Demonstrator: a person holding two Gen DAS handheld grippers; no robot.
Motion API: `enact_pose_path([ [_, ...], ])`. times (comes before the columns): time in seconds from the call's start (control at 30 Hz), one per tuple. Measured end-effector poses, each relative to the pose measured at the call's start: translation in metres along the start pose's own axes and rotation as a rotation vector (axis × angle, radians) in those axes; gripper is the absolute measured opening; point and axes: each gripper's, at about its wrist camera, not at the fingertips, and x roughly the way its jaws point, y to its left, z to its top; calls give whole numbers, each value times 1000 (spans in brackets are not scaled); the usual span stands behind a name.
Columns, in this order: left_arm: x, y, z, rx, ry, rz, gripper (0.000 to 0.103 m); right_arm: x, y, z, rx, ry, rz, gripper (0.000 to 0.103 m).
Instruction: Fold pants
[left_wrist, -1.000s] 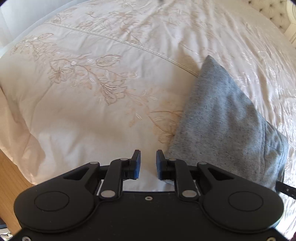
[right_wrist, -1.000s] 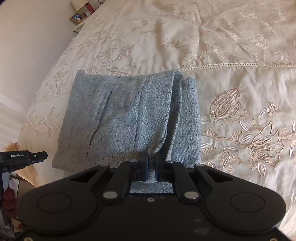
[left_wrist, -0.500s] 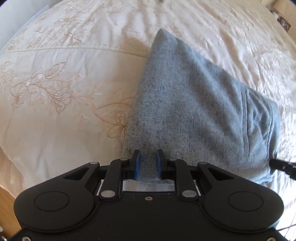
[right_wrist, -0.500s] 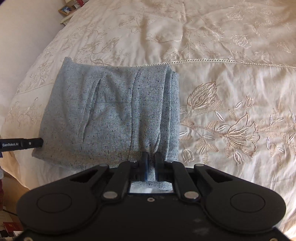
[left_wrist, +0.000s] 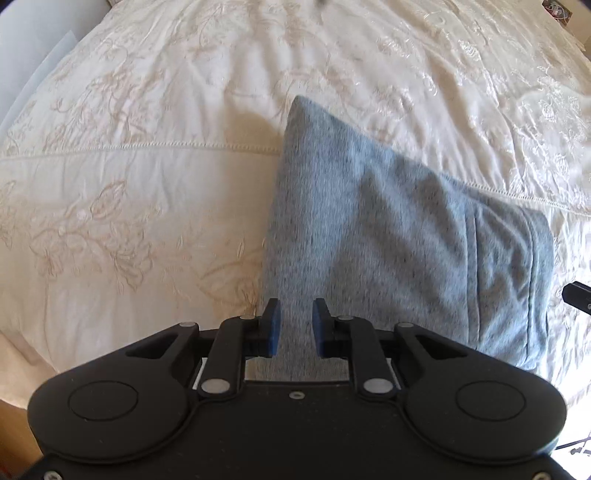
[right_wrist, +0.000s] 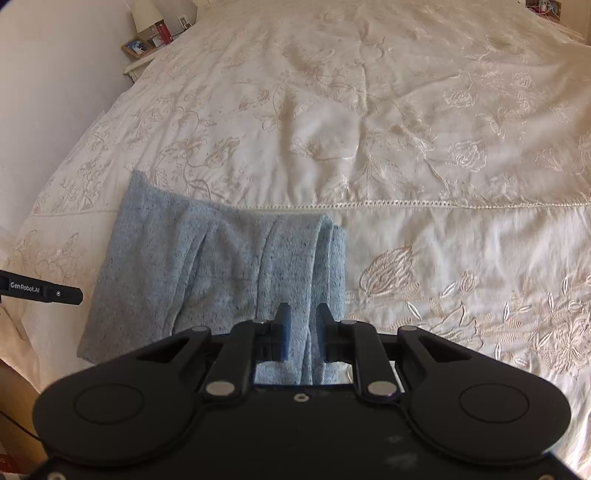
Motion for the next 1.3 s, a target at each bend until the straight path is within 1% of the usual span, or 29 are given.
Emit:
enact_pose_path([
  [0.13, 8, -12, 33, 46, -10, 13, 26, 12, 18, 18, -9, -15, 6, 18],
  [0.23, 20, -19, 53, 81, -3, 3, 26, 19, 33, 25, -12, -18, -4, 18],
  [0.33, 31, -26, 68, 113, 8, -10, 26, 27, 41, 31, 7, -18, -6, 19],
  [0.5, 52, -32, 86, 143, 38, -39, 26, 46, 50, 36, 13, 6, -41, 19],
  [0.67, 79, -26, 99, 141, 76, -60, 26, 71, 48, 39, 10, 45, -100, 18],
  [0.7, 85, -23, 101, 136, 84, -66, 26, 75, 47, 39, 8, 54, -112, 16],
  [0.77, 97, -16, 106, 119, 104, -90, 27, 85, 46, 41, -4, 77, -139, 12],
  [0.83, 107, -10, 109, 92, 130, -122, 27, 95, 45, 39, -18, 93, -154, 11],
  [0.9, 113, -5, 112, 66, 138, -142, 27, 103, 45, 38, -19, 99, -167, 11],
  [0.97, 115, -2, 114, 48, 130, -155, 27, 106, 46, 37, -10, 88, -181, 11],
  [1.07, 111, 4, 111, 24, 116, -172, 27, 102, 46, 34, -9, 75, -184, 11],
  [1.1, 108, 6, 108, 22, 105, -179, 28, 100, 46, 32, -17, 69, -181, 11],
  [1.13, 103, 9, 103, 23, 89, -183, 32, 97, 46, 30, -29, 66, -179, 10],
  [1.23, 89, 21, 80, 32, 46, -170, 32, 86, 48, 20, -57, 63, -185, 11],
  [1.27, 84, 25, 72, 37, 36, -157, 32, 82, 49, 15, -69, 62, -206, 11],
  [1.3, 80, 29, 62, 40, 24, -143, 32, 79, 50, 11, -83, 60, -233, 19],
])
